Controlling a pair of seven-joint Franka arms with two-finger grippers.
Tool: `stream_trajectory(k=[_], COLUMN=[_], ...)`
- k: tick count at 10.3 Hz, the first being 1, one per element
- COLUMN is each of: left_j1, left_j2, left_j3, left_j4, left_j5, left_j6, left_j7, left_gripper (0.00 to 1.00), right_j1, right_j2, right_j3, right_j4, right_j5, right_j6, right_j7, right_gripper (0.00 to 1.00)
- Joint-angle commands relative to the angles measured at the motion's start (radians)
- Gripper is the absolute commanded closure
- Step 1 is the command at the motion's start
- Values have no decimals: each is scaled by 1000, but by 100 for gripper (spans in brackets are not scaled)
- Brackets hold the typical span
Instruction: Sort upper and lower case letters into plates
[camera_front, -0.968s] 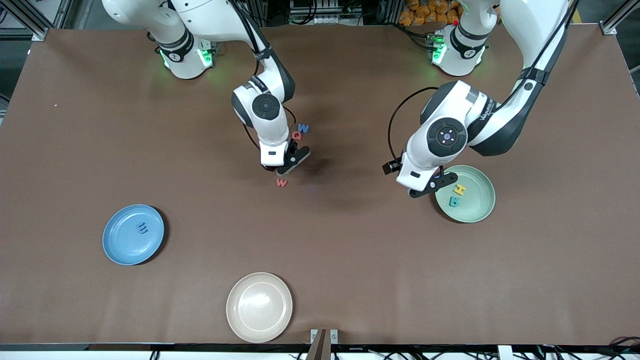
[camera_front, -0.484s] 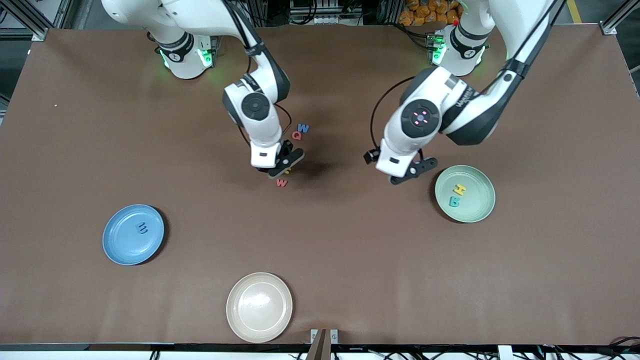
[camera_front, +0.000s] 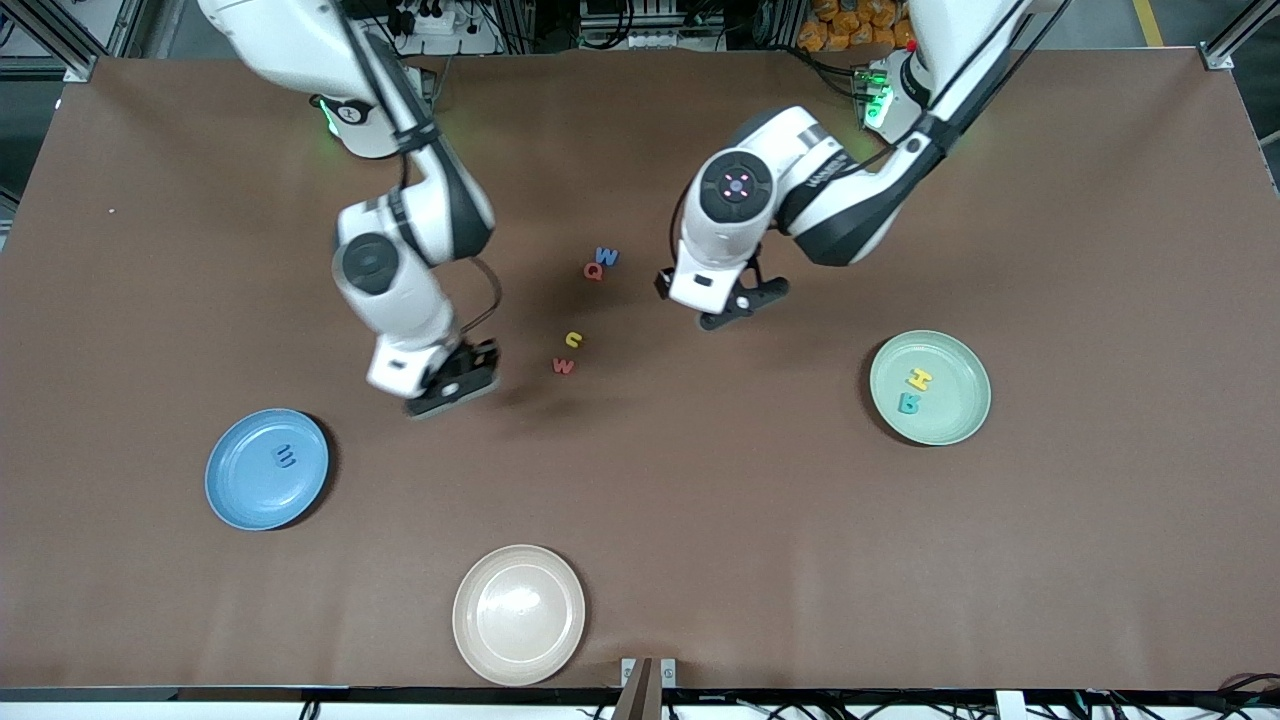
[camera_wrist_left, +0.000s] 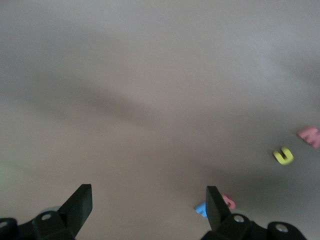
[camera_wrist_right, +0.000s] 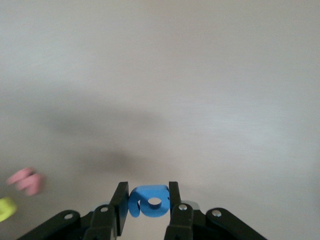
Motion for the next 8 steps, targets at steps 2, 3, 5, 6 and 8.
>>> stream_trajectory(k=[2, 3, 5, 6, 8], left_j1=[-151, -198, -272, -304, -327], left_j2=[84, 120, 195, 215, 235], left_j3=[1, 2, 2, 7, 7], left_j4=[29, 45, 108, 120, 119], left_j5=[205, 292, 342, 358, 375], left_j6=[114, 122, 158, 171, 222], left_j7=[-14, -12, 35, 93, 173], left_gripper=[0, 0, 0, 0, 0], right_j1=[-211, -265, -343, -359, -382], right_j2=[15, 27, 54, 61, 87], right_j3=[9, 9, 11, 11, 9], right_j4=[40, 51, 88, 94, 115], right_j5=[-29, -94, -143, -145, -146], right_j6=[-6, -4, -6, -4, -6], right_j7=[-25, -25, -25, -25, -23], right_gripper=[100, 100, 100, 100, 94])
